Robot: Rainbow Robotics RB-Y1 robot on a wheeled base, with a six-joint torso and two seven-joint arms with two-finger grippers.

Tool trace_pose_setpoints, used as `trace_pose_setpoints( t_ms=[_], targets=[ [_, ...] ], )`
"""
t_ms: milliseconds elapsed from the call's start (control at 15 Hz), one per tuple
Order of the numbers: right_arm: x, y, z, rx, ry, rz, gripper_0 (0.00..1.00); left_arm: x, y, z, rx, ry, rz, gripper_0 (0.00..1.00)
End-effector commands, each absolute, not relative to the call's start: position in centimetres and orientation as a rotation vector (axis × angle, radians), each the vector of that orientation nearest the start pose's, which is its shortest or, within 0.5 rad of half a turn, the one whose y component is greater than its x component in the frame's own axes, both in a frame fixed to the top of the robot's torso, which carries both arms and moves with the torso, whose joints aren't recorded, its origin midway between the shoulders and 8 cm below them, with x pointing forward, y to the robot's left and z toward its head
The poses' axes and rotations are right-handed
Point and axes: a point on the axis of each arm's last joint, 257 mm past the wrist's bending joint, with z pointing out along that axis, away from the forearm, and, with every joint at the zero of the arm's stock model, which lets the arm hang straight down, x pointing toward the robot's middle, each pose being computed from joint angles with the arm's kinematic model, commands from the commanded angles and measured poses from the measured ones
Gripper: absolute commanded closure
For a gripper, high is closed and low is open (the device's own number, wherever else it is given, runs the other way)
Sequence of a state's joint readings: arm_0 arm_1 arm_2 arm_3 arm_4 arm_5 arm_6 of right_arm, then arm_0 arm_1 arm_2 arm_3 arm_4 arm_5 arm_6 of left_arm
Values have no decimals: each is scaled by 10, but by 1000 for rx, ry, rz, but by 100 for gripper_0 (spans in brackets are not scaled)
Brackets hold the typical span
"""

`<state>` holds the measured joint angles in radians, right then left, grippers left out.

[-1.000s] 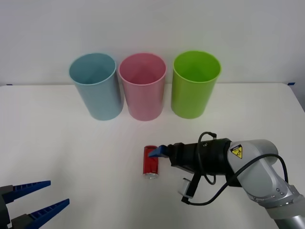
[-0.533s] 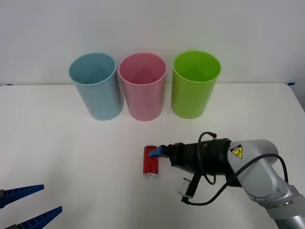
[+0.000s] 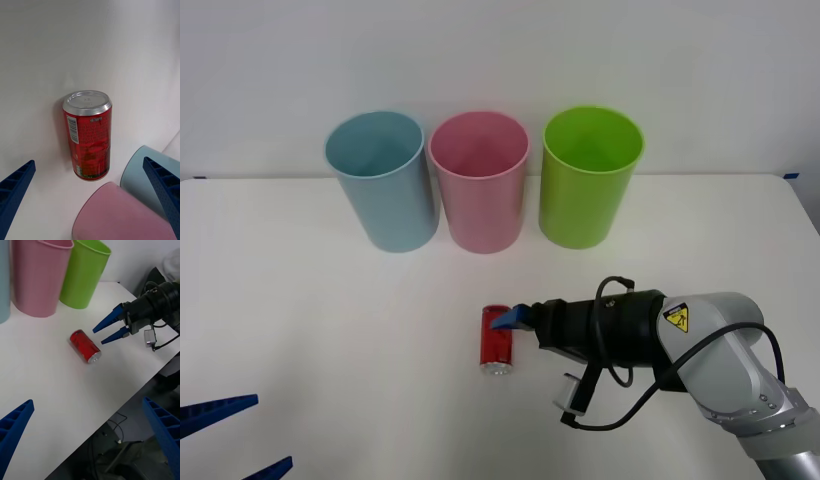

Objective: Put cans in the blue bin and PET bottles in the pink bin and trash in the green bin.

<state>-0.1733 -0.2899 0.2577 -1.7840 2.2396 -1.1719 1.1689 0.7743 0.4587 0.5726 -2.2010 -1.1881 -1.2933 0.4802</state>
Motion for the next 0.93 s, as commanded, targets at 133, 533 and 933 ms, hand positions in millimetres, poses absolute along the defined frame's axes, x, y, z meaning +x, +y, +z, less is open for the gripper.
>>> trace_pose_setpoints(
  t_ms=[133, 533, 933],
  targets=[
    [412, -30, -298, -2311, 68, -492, 0, 213, 264, -186, 631, 1887, -735, 0],
    [412, -30, -298, -2311, 68, -492, 0, 214, 264, -187, 634, 1883, -736, 0],
    [412, -30, -298, -2311, 68, -492, 0, 214, 264, -187, 634, 1883, -736, 0]
  ],
)
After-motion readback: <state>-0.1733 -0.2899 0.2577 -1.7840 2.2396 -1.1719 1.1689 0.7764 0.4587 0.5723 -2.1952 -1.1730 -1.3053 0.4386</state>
